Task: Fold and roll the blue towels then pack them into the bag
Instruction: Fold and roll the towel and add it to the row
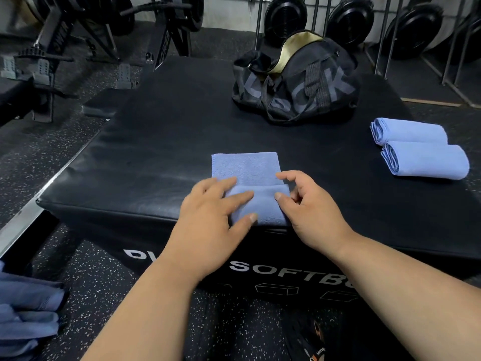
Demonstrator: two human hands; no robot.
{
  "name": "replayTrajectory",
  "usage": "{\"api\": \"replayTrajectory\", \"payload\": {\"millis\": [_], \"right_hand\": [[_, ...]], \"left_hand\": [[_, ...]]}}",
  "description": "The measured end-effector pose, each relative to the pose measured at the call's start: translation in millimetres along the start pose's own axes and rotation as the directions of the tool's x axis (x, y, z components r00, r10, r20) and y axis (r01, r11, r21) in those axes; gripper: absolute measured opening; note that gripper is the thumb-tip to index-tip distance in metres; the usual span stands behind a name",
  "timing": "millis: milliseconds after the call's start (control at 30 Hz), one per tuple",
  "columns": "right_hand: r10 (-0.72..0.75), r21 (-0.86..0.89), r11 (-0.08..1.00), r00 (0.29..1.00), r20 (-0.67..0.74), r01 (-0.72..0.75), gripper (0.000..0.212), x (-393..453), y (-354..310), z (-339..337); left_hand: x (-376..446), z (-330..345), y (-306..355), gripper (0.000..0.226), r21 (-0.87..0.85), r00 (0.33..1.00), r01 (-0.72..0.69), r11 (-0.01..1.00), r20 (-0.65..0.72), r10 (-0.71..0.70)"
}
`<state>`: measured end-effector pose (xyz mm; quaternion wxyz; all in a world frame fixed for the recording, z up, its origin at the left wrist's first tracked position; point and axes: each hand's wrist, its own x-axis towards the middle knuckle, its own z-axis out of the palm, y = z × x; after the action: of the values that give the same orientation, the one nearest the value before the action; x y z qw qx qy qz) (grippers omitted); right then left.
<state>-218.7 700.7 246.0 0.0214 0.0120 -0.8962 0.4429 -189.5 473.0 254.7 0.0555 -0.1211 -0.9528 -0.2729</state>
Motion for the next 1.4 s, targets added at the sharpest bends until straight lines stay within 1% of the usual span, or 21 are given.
{"api": "replayTrajectory", "payload": {"millis": [67,100,167,233,267,367,467,533,600,667,733,767,800,867,900,967,1067,1100,1300,1333,1400], "right_hand": [[-0.009,-0.007,1.0,0.999,-0.033,0.009,0.033,-1.7,-0.6,-0.8],[-0.069,-0.051,0.997,0.995,-0.067,0.066,0.034,-3.7,-1.1,-0.7],[-0.288,-0.217,0.94,0.953,-0.096,0.262,0.036,-7.6,-0.6,2.4],[-0.443,-0.323,0.846,0.896,0.017,0.424,0.036,-9.1,4.3,7.6],[-0.45,-0.33,0.828,0.888,0.091,0.454,0.039,-9.0,6.6,8.5],[-0.375,-0.304,0.854,0.904,0.203,0.423,0.053,-8.3,9.4,2.0],[-0.358,-0.344,0.83,0.892,0.276,0.439,0.072,-7.1,10.5,-5.6],[-0.35,-0.337,0.83,0.885,0.306,0.444,0.079,-6.2,10.3,-7.5],[-0.343,-0.257,0.882,0.912,0.224,0.394,0.068,-5.9,9.1,-10.5],[-0.265,-0.075,0.959,0.957,0.121,0.275,0.052,-5.4,4.0,-14.6],[-0.179,0.131,0.978,0.978,0.11,0.165,0.028,-1.4,-0.5,-17.2],[-0.153,0.186,0.974,0.982,0.109,0.13,0.014,0.5,-3.0,-17.5],[-0.123,0.203,0.974,0.986,0.108,0.099,0.011,2.0,-5.5,-16.8],[-0.068,0.172,0.984,0.992,0.107,0.048,0.026,4.1,-6.1,-13.9],[-0.043,0.146,0.989,0.994,0.099,0.029,0.028,5.1,-6.1,-11.9],[-0.017,0.138,0.99,0.997,0.072,0.007,0.016,7.8,-5.4,-7.8],[0.01,0.159,0.987,0.998,0.067,-0.02,0.04,11.4,-5.1,-3.7],[0.005,0.152,0.988,0.998,0.059,-0.014,0.042,12.1,-4.4,-2.3],[-0.036,0.079,0.996,0.998,0.046,0.032,0.034,14.2,-2.1,3.2],[-0.04,0.071,0.997,0.998,0.051,0.036,0.034,14.3,-1.9,3.2],[-0.047,0.03,0.999,0.997,0.064,0.045,0.035,14.7,-2.2,3.5]], "left_hand": [[-2.0,2.3,-7.6,0.048,-0.036,0.993,0.036,0.999,0.109,-0.031],[-2.4,1.5,-10.8,0.049,-0.059,0.991,0.041,0.997,0.131,-0.033],[-2.9,-0.2,-13.0,0.055,-0.074,0.986,0.039,0.997,0.162,-0.027],[-3.3,-1.1,-13.9,0.069,-0.056,0.98,0.024,0.998,0.196,-0.012],[-3.5,-1.5,-15.2,0.075,-0.042,0.977,0.015,0.999,0.212,-0.005],[-2.0,-4.3,-25.0,0.079,-0.038,0.982,-0.02,0.999,0.185,0.026],[-0.7,-10.2,-33.7,0.067,-0.176,0.991,0.027,0.984,0.137,-0.003],[-2.2,-15.4,-33.4,0.057,-0.248,0.991,0.077,0.966,0.125,-0.047],[-3.7,-20.7,-29.7,0.042,-0.311,0.991,0.104,0.945,0.11,-0.073],[-3.4,-25.3,-24.7,0.025,-0.41,0.992,0.125,0.903,0.083,-0.099],[-2.1,-27.4,-20.4,0.015,-0.491,0.985,0.169,0.855,0.048,-0.167],[-1.0,-27.2,-19.5,0.015,-0.51,0.977,0.197,0.837,0.033,-0.21],[-0.1,-26.0,-19.2,0.02,-0.515,0.967,0.23,0.826,0.024,-0.254],[0.5,-23.1,-17.9,0.031,-0.494,0.943,0.296,0.817,0.018,-0.331],[1.0,-21.8,-16.9,0.034,-0.479,0.932,0.325,0.815,0.018,-0.362],[2.4,-19.4,-14.3,0.034,-0.454,0.909,0.378,0.807,0.018,-0.416],[4.4,-17.3,-9.6,0.029,-0.4,0.878,0.44,0.804,0.005,-0.479],[5.3,-16.8,-8.2,0.03,-0.382,0.868,0.459,0.802,-0.001,-0.497],[7.2,-10.0,-2.5,0.053,-0.233,0.838,0.506,0.831,-0.094,-0.537],[8.0,-9.2,-3.0,0.052,-0.213,0.84,0.505,0.837,-0.103,-0.533],[9.4,-8.5,-3.7,0.036,-0.231,0.833,0.51,0.829,-0.11,-0.543]]}}
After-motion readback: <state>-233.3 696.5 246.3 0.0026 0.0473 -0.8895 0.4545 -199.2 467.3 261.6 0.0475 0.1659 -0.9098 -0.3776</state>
